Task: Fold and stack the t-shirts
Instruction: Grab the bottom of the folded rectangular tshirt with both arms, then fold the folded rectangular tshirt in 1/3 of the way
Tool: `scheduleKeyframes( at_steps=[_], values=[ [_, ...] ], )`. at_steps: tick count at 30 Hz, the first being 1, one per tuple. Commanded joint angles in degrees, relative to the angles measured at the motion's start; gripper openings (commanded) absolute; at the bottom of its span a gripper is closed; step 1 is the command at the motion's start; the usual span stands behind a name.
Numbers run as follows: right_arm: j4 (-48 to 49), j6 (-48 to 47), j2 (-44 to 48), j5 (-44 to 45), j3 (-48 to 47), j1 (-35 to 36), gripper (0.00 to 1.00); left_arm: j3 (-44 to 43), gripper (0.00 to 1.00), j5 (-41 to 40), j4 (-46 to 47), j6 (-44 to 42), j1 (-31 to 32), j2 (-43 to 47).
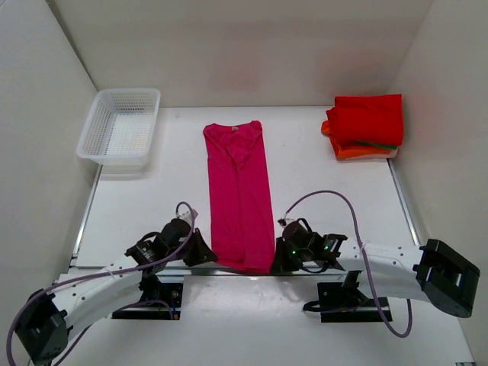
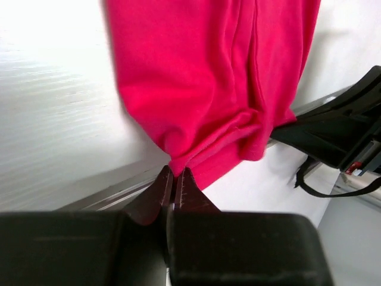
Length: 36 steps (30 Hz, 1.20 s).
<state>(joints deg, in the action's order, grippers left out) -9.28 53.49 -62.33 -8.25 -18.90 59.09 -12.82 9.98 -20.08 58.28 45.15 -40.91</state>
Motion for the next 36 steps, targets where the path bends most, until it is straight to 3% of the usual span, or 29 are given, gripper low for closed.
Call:
scheduleKeyframes(
  at_steps=[1,7,11,16,23,36],
  values=[
    [-7.14,-6.89,0.19,-5.18,-5.69,-3.52,0.00,-2.99,0.00,3.28,-6.29,-2.64,-4.26,2.32],
    [-12.24,-21.30,-4.89,-17.30,-17.46,-19.07,0.00,-13.88,0.00,7.60,-6.47,-10.63,-12.62,-8.48],
    [-17.43,-29.57,-11.76,-20.65,-29.06,-26.29,0.00,-20.30,0.00,11.02,-3.74,-13.01,-19.29,-16.91],
    [-20.42,-35.56,-22.91,-21.89,-40.85,-30.17,0.00,-32.95,0.00,12.61,-3.57,-17.76,-22.81,-31.31],
    [-23.41,-40.83,-36.18,-22.77,-56.24,-34.56,0.00,-44.91,0.00,12.87,-2.86,-20.58,-27.65,-42.92],
    [-26.06,-45.41,-53.59,-23.13,-73.64,-37.12,0.00,-43.96,0.00,11.91,6.09,-19.96,-32.22,-52.69]
  ],
)
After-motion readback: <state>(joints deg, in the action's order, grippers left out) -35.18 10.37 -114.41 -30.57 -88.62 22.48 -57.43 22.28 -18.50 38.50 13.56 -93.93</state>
